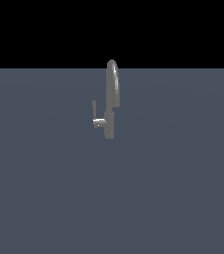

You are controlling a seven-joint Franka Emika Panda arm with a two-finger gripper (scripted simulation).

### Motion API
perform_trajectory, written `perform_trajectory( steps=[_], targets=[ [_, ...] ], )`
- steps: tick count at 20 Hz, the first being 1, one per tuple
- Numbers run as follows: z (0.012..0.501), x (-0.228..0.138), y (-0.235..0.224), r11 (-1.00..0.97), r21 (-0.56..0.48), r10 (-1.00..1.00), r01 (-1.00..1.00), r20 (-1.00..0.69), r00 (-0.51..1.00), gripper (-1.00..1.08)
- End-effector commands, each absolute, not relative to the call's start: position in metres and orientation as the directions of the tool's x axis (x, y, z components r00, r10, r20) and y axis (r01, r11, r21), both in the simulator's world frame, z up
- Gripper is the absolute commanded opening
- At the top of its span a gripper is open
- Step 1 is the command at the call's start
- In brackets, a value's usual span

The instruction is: Turn on the faucet by rotating a designated handle.

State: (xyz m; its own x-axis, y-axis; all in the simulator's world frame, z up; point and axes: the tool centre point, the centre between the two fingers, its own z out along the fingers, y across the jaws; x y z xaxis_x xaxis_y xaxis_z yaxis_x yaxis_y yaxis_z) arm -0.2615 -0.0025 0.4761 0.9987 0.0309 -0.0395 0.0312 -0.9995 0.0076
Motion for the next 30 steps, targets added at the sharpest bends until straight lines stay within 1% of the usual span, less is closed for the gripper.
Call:
perform_trajectory(
  steps=[1, 17, 24, 30],
  targets=[
    [0.476, -0.262, -0.002, -0.999, 0.008, 0.031, 0.031, -0.04, 0.999, -1.0],
    [0.486, -0.264, -0.008, -0.999, 0.009, 0.049, 0.049, -0.024, 0.999, -1.0],
    [0.504, -0.261, -0.001, -0.999, 0.025, -0.018, -0.019, 0.038, 0.999, -1.0],
    [0.531, -0.258, 0.011, -0.991, 0.044, -0.118, -0.125, 0.135, 0.984, -1.0]
  ],
)
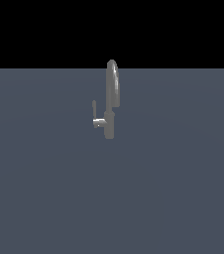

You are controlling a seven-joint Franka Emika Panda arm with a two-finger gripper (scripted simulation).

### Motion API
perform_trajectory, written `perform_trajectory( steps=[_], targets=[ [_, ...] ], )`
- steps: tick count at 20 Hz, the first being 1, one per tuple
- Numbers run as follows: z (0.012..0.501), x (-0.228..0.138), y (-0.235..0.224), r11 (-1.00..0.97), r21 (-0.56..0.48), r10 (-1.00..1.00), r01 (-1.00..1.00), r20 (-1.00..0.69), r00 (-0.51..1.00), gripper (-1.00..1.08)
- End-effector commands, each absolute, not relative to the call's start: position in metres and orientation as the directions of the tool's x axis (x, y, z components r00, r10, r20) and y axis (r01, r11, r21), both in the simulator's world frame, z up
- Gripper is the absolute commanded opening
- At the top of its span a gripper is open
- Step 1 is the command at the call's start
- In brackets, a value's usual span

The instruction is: Turn on the faucet by rotating a designated handle.

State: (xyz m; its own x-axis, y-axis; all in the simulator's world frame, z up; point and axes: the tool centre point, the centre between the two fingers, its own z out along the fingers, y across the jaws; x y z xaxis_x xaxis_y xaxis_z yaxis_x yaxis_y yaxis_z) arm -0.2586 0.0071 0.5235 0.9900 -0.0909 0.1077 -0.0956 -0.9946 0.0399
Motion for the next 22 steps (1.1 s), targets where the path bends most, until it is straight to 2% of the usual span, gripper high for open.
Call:
perform_trajectory(
  steps=[1, 12, 22],
  targets=[
    [0.536, -0.257, 0.014, -0.988, 0.046, -0.138, -0.147, 0.155, 0.978, -1.0],
    [0.593, -0.242, 0.066, -0.91, 0.049, -0.36, -0.412, 0.401, 0.843, -1.0],
    [0.61, -0.209, 0.127, -0.8, 0.016, -0.483, -0.6, 0.575, 0.66, -1.0]
  ],
)
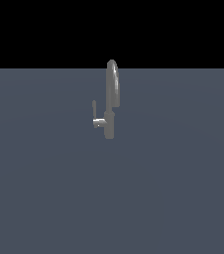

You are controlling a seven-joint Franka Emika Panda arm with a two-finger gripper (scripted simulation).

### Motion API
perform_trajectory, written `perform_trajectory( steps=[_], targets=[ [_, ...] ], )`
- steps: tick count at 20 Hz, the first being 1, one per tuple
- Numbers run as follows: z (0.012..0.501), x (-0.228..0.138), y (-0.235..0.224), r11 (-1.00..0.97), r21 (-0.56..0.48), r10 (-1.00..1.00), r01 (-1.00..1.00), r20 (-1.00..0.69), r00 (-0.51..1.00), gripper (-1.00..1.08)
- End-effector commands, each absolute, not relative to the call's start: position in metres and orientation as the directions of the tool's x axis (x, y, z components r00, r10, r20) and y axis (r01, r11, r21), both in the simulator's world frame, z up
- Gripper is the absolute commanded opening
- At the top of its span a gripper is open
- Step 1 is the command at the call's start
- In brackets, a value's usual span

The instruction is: Turn on the faucet by rotating a designated handle.

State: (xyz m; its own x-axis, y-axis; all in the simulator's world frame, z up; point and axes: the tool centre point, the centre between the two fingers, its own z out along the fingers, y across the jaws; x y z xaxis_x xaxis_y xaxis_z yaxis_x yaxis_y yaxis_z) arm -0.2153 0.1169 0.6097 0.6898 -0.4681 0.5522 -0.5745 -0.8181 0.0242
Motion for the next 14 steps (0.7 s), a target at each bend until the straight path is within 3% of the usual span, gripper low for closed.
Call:
perform_trajectory(
  steps=[1, 14],
  targets=[
    [0.609, -0.204, 0.133, -0.788, 0.012, -0.491, -0.615, 0.589, 0.641, -1.0],
    [0.555, -0.116, 0.195, -0.628, -0.04, -0.56, -0.777, 0.717, 0.416, -1.0]
  ],
)
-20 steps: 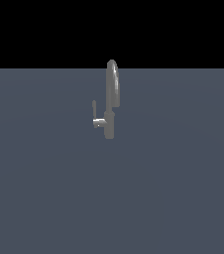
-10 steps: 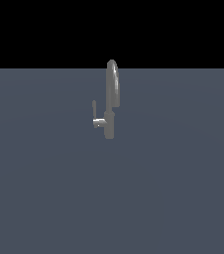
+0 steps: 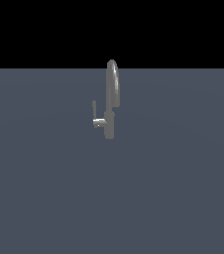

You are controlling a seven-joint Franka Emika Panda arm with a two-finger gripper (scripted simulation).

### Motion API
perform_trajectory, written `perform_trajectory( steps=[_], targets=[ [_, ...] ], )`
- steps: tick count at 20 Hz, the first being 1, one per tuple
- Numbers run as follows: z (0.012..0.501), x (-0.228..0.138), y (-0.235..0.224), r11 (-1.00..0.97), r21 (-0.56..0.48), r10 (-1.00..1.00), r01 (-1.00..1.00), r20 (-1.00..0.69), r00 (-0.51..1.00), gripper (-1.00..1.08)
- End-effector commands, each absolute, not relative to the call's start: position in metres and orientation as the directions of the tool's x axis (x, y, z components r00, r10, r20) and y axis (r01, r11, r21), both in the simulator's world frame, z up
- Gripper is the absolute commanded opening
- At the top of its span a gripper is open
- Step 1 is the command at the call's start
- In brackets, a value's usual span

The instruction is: Turn on the faucet by rotating a designated handle.

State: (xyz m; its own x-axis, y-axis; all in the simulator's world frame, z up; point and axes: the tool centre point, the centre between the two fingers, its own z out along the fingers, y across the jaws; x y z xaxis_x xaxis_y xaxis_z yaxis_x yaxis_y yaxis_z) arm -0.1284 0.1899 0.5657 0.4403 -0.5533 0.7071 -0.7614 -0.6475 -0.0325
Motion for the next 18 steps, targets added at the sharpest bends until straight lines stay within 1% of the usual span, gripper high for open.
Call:
perform_trajectory(
  steps=[1, 6, 10, 18],
  targets=[
    [0.548, -0.108, 0.198, -0.615, -0.044, -0.563, -0.787, 0.723, 0.4, -1.0],
    [0.503, -0.064, 0.204, -0.548, -0.06, -0.58, -0.834, 0.745, 0.328, -1.0],
    [0.459, -0.029, 0.201, -0.491, -0.07, -0.595, -0.868, 0.755, 0.276, -1.0],
    [0.353, 0.034, 0.17, -0.358, -0.085, -0.633, -0.93, 0.754, 0.175, -1.0]
  ],
)
